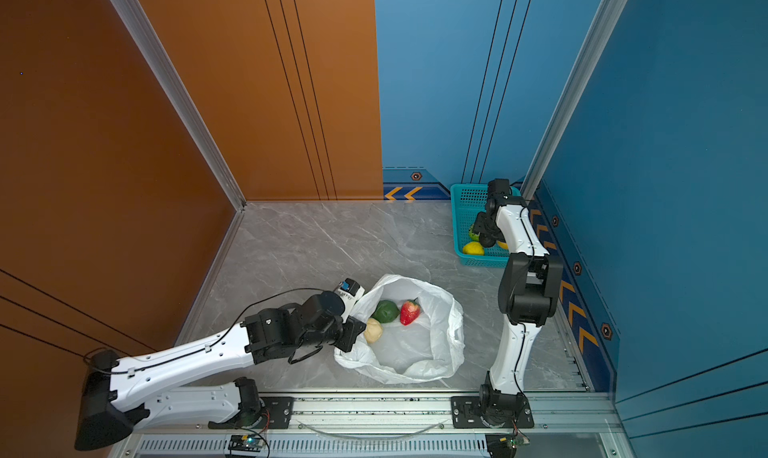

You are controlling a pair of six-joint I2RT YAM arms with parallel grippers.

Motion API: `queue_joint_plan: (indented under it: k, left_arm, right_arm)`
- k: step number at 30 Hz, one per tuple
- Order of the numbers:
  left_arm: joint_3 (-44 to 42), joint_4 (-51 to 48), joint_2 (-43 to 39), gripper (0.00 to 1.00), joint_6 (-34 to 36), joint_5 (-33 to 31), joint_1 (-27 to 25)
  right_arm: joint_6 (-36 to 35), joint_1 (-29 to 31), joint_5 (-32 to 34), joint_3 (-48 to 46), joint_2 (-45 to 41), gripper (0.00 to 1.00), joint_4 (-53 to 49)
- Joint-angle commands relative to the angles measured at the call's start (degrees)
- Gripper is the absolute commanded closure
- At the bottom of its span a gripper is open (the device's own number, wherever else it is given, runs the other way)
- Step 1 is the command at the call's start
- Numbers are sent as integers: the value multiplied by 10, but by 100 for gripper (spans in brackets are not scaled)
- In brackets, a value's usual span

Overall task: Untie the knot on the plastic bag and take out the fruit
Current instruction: 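Lift the avocado out and carry it over the teal basket, then open the right gripper to drop the avocado into the basket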

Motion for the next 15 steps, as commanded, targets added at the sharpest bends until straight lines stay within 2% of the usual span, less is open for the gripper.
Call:
queue_joint_plan:
  k: [1, 8, 15]
  left_arm:
    - [-8, 9, -11, 100, 2, -11, 4]
    - [-9, 9, -11, 100, 1, -11, 2]
    - [-8, 10, -12, 100, 3, -12, 1]
  right_arm:
    - [-5, 0, 30, -11, -26, 20, 1]
    - [4, 6, 11, -37, -65, 11, 0]
    - [16, 31, -30, -74, -148, 3, -17]
